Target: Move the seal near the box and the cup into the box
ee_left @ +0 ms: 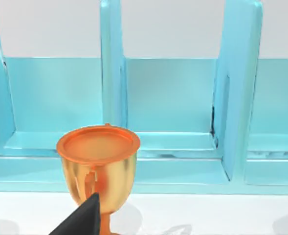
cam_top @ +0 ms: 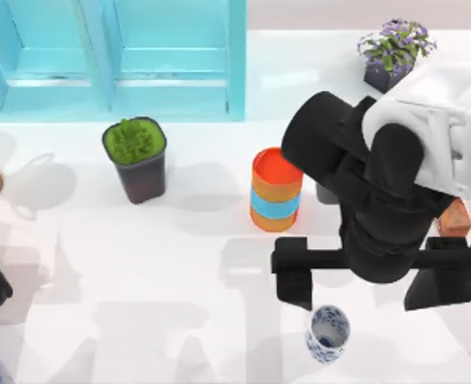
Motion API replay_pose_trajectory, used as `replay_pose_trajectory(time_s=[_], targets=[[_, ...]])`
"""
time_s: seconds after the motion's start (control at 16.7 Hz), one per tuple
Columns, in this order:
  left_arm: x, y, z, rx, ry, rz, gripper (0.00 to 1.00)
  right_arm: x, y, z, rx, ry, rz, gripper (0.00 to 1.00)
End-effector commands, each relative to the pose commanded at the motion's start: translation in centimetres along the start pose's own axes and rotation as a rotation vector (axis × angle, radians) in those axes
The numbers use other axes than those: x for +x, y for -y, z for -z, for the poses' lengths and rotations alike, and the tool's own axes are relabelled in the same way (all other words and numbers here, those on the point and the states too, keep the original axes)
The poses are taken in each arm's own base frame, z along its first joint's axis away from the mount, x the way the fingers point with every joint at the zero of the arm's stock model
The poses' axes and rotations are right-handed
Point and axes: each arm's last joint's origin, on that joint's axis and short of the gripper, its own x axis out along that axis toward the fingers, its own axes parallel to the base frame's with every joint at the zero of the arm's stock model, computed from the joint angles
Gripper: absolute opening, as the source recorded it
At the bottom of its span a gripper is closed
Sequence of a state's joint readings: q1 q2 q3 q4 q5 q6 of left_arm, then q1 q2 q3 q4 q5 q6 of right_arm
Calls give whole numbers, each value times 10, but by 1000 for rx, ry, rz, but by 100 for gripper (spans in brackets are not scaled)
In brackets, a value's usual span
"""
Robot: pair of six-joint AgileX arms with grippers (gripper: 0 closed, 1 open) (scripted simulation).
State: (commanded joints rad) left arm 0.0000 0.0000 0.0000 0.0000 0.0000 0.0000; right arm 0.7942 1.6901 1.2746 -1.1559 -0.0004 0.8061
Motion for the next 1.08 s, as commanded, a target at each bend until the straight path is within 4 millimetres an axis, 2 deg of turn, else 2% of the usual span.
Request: replay_pose_trajectory(time_s=[0.24, 0.72, 1.02, 1.08], targets=[[0, 0, 0, 0, 0, 0, 100, 9, -1, -2, 1, -1, 0, 100], [0, 0, 0, 0, 0, 0, 100, 74, -1, -1, 0, 1, -1, 100], [0, 0, 0, 0, 0, 0, 100, 80, 0, 0, 0, 0, 0, 100], [0, 0, 0, 0, 0, 0, 100, 80, 0, 0, 0, 0, 0, 92]])
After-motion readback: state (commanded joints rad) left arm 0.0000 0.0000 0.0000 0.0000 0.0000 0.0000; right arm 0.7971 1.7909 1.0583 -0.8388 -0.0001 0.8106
